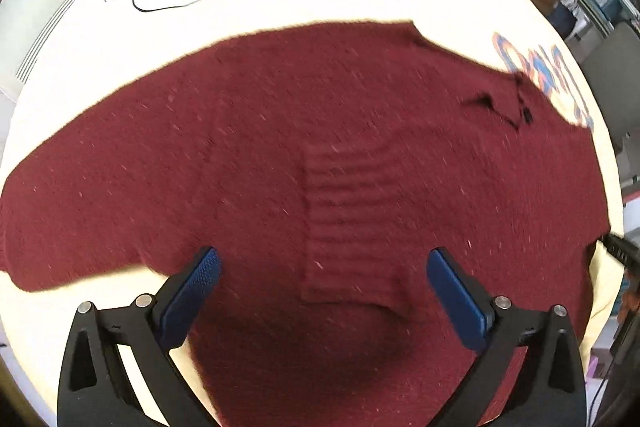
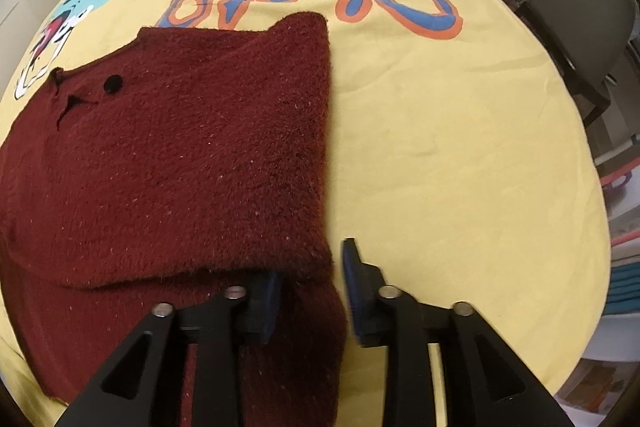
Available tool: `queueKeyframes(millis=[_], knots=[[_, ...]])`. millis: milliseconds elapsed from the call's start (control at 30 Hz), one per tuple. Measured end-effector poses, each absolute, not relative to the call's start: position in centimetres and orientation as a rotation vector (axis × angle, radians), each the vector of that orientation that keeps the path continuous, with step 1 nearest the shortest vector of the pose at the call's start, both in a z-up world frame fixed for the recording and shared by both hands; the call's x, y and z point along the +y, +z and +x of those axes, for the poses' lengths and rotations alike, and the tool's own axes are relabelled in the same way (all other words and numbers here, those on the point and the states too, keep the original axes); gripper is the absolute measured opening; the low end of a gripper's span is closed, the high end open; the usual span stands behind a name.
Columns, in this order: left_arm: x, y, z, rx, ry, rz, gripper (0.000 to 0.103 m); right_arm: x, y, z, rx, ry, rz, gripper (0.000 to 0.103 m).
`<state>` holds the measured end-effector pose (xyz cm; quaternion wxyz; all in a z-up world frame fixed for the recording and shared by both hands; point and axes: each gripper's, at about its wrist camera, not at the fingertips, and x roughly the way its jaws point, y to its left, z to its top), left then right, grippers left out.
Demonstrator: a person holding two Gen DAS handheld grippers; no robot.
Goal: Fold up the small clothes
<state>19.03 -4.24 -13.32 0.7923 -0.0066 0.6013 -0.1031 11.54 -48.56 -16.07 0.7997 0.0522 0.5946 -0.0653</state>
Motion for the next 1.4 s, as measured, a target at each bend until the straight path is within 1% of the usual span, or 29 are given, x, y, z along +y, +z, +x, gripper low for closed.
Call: queueKeyframes(millis=[33, 67, 267, 367, 400, 433, 467, 500, 533, 600, 633, 733, 867, 967, 1067, 1167, 1200, 1233, 1267, 1333, 1400], knots=[[-3.9, -13.6, 19.7, 1.295, -0.22, -0.024, 0.102, -48.5, -15.8, 11.4, 1.274, -0.14, 0.108, 0.053], [-4.1, -13.8, 20.3, 1.303, -0.22, -0.033, 0.102, -48.5, -15.6, 11.2, 1.271, -0.14, 0.108, 0.055], [-5.9, -17.3, 22.4, 1.394, -0.248, -0.038, 0.1, -49.3, -14.7, 10.1, 1.275, -0.143, 0.102, 0.058], [-7.9, -18.5, 22.7, 1.408, -0.235, 0.033, 0.095, -49.9, -14.5, 9.7, 1.281, -0.151, 0.101, 0.06], [-8.3, -18.6, 22.6, 1.405, -0.244, 0.043, 0.085, -50.0, -14.4, 9.5, 1.28, -0.156, 0.1, 0.06], [-8.9, -18.6, 22.7, 1.4, -0.253, 0.05, 0.072, -50.2, -14.3, 9.4, 1.278, -0.16, 0.103, 0.06], [-9.4, -18.5, 22.8, 1.396, -0.264, 0.054, 0.064, -50.4, -14.2, 9.4, 1.277, -0.163, 0.11, 0.06], [-10.0, -18.4, 22.9, 1.392, -0.275, 0.058, 0.054, -50.5, -14.1, 9.3, 1.275, -0.166, 0.118, 0.06], [-10.5, -18.3, 23.0, 1.384, -0.281, 0.071, 0.05, -50.8, -14.0, 9.3, 1.275, -0.17, 0.132, 0.06], [-11.3, -18.2, 23.2, 1.377, -0.317, 0.063, 0.021, -50.9, -13.8, 9.4, 1.277, -0.168, 0.148, 0.06], [-11.5, -18.0, 23.4, 1.371, -0.331, 0.049, 0.015, -50.9, -13.7, 9.5, 1.277, -0.162, 0.155, 0.06], [-12.3, -16.9, 23.7, 1.336, -0.352, 0.061, 0.01, -51.0, -13.0, 9.9, 1.265, -0.141, 0.186, 0.06], [-12.1, -12.9, 23.7, 1.218, -0.373, 0.071, 0.01, -51.1, -12.4, 11.5, 1.233, -0.127, 0.229, 0.064], [-11.2, -11.3, 23.9, 1.153, -0.34, 0.067, 0.01, -50.8, -12.8, 13.9, 1.228, -0.122, 0.223, 0.064], [-9.9, -11.5, 24.6, 1.141, -0.309, 0.097, 0.01, -50.4, -14.2, 16.7, 1.242, -0.085, 0.272, 0.064], [-9.5, -13.8, 25.2, 1.15, -0.322, 0.088, 0.01, -50.0, -16.0, 18.7, 1.292, -0.069, 0.289, 0.063], [-9.8, -14.6, 25.2, 1.16, -0.315, 0.094, 0.01, -50.0, -16.6, 19.0, 1.309, -0.067, 0.308, 0.05], [-9.8, -15.3, 25.3, 1.173, -0.305, 0.096, 0.01, -50.1, -17.2, 19.2, 1.329, -0.064, 0.334, 0.027], [-9.5, -15.9, 25.4, 1.186, -0.302, 0.086, 0.01, -50.4, -17.7, 19.3, 1.339, -0.058, 0.37, 0.025], [-5.9, -15.4, 24.5, 1.212, -0.297, 0.062, 0.01, -50.6, -17.7, 19.1, 1.324, -0.075, 0.37, 0.02], [-5.4, -15.7, 24.6, 1.224, -0.288, 0.065, 0.011, -50.8, -17.4, 18.7, 1.303, -0.085, 0.356, 0.019]])
